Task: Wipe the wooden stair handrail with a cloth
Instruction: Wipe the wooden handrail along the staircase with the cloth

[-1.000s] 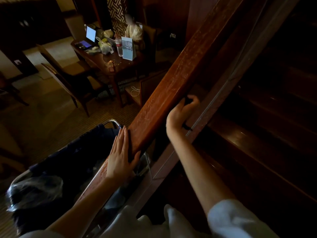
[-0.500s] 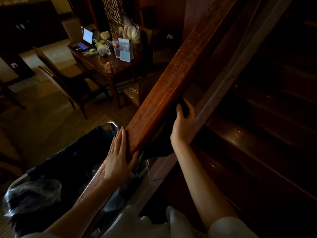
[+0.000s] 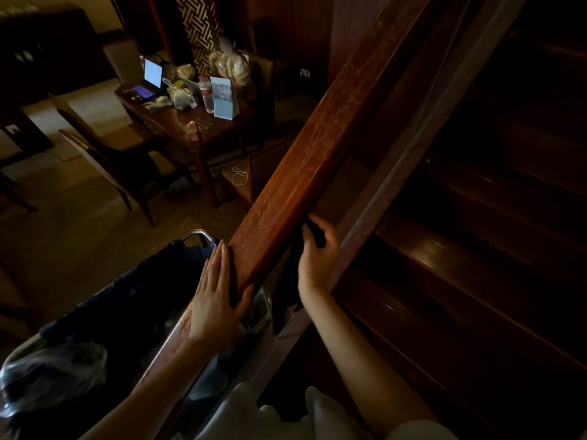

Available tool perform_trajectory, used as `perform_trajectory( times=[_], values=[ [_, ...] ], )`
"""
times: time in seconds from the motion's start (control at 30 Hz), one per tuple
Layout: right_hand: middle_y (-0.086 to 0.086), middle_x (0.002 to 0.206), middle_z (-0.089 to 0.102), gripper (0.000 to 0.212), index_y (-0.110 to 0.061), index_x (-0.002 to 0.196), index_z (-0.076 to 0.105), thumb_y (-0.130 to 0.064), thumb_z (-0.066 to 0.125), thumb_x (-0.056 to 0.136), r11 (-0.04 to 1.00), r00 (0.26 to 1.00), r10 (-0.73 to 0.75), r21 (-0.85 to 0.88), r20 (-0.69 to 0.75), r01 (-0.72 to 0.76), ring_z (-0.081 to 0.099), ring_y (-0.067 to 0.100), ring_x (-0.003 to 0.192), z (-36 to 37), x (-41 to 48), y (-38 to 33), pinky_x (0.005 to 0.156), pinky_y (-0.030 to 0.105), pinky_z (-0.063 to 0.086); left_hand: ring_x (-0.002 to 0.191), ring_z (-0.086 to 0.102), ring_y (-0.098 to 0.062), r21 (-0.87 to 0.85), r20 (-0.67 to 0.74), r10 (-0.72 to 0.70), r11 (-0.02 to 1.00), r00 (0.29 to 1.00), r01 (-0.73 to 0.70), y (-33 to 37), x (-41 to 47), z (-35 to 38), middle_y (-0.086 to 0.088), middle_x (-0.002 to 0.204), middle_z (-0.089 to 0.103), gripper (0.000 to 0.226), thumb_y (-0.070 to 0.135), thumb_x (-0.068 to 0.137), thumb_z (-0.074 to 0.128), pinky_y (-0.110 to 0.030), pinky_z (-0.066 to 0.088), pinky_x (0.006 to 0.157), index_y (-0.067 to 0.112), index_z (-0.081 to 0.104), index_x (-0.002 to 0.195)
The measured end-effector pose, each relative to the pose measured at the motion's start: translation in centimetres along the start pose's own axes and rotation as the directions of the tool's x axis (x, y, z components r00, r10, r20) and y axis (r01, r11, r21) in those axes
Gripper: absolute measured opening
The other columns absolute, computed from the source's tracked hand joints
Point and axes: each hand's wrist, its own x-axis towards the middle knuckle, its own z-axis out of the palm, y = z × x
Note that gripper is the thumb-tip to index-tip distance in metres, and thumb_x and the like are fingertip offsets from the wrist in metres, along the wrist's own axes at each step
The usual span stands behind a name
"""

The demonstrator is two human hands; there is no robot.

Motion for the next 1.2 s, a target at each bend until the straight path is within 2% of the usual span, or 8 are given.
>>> perform_trajectory(
  times=[0.1, 0.2, 0.27, 0.5, 0.73, 0.9, 1.03, 1.2],
  values=[
    [-0.021, 0.108, 0.057, 0.023, -0.027, 0.103, 0.064, -0.007, 0.062, 0.092, 0.997, 0.994, -0.081, -0.001, -0.077, 0.082, 0.055, -0.014, 0.096, 0.8, 5.8, -4.0, 0.08, 0.012, 0.049, 0.145, 0.007, -0.022, 0.0, 0.011, 0.013, 1.0, 1.0, -0.013, 0.2, 0.0, -0.2, -0.005, 0.159, 0.006, 0.094, 0.074, 0.087, 0.022, -0.042, 0.012, 0.12, 0.009, 0.004, 0.153],
    [-0.003, 0.114, 0.061, 0.02, -0.011, 0.107, 0.067, 0.0, 0.062, 0.091, 0.987, 0.97, -0.161, -0.01, -0.181, 0.162, 0.055, 0.004, 0.103, 1.5, 12.3, -8.7, 0.086, 0.018, 0.052, 0.143, 0.005, -0.019, 0.006, 0.012, 0.009, 1.0, 1.0, -0.01, 0.5, 0.0, -0.4, -0.002, 0.157, 0.003, 0.092, 0.067, 0.086, 0.027, -0.04, 0.011, 0.119, 0.009, 0.003, 0.153],
    [-0.006, 0.109, 0.061, 0.019, -0.01, 0.104, 0.068, 0.001, 0.062, 0.09, 0.984, 0.969, -0.175, -0.004, -0.177, 0.177, 0.054, 0.008, 0.106, 1.4, 14.3, -10.1, 0.094, 0.025, 0.051, 0.142, 0.004, -0.017, 0.004, 0.015, -0.004, 1.0, 1.0, 0.004, 0.6, 0.0, -0.5, -0.001, 0.157, 0.001, 0.091, 0.064, 0.084, 0.028, -0.039, 0.01, 0.118, 0.01, 0.002, 0.153],
    [-0.018, 0.107, 0.058, 0.019, -0.015, 0.109, 0.066, -0.007, 0.063, 0.092, 0.998, 0.998, -0.047, -0.039, -0.03, 0.046, 0.053, -0.015, 0.098, 0.0, 4.4, -2.0, 0.089, 0.012, 0.046, 0.143, 0.001, -0.015, 0.027, 0.019, -0.005, 1.0, 1.0, 0.004, 0.6, 0.0, -0.4, -0.001, 0.158, -0.001, 0.091, 0.065, 0.084, 0.024, -0.035, 0.005, 0.118, 0.011, -0.002, 0.153],
    [0.006, 0.129, 0.054, 0.019, -0.025, 0.102, 0.063, -0.009, 0.065, 0.091, 0.999, 0.997, -0.033, -0.038, -0.075, 0.03, 0.055, 0.016, 0.115, 0.1, 6.3, -4.2, 0.101, 0.04, 0.049, 0.146, 0.005, -0.02, 0.033, 0.008, 0.014, 0.999, 1.0, -0.014, 0.7, 0.0, -0.4, -0.01, 0.161, 0.008, 0.089, 0.062, 0.086, 0.026, -0.035, 0.006, 0.12, 0.008, 0.001, 0.152],
    [0.002, 0.117, 0.058, 0.019, -0.019, 0.107, 0.061, -0.008, 0.064, 0.092, 0.999, 0.999, -0.04, -0.013, -0.021, 0.04, 0.058, 0.008, 0.104, 0.1, 4.8, -3.5, 0.092, 0.028, 0.05, 0.147, 0.014, -0.027, 0.029, -0.009, 0.026, 0.999, 1.0, -0.025, 0.7, 0.0, -0.4, -0.017, 0.16, 0.015, 0.089, 0.061, 0.087, 0.029, -0.038, 0.009, 0.119, 0.006, 0.003, 0.152],
    [0.004, 0.115, 0.058, 0.016, -0.012, 0.103, 0.062, -0.005, 0.066, 0.089, 0.992, 0.997, 0.047, -0.123, 0.055, -0.04, 0.055, 0.011, 0.107, -0.7, -2.3, 1.8, 0.096, 0.021, 0.045, 0.147, 0.017, -0.03, 0.037, -0.028, 0.03, 0.999, 0.999, -0.029, 0.8, 0.0, -0.3, -0.018, 0.16, 0.017, 0.088, 0.058, 0.09, 0.033, -0.038, 0.009, 0.12, 0.003, 0.008, 0.153],
    [0.012, 0.112, 0.061, 0.02, -0.017, 0.095, 0.058, -0.001, 0.067, 0.088, 0.979, 0.968, 0.169, -0.148, 0.187, -0.142, 0.061, 0.013, 0.099, -1.5, -6.6, 4.7, 0.086, 0.015, 0.05, 0.146, 0.016, -0.028, 0.031, -0.052, 0.031, 0.999, 0.998, -0.03, 0.9, -0.1, -0.3, -0.018, 0.16, 0.017, 0.088, 0.059, 0.092, 0.034, -0.04, 0.012, 0.12, 0.002, 0.011, 0.153]
  ],
)
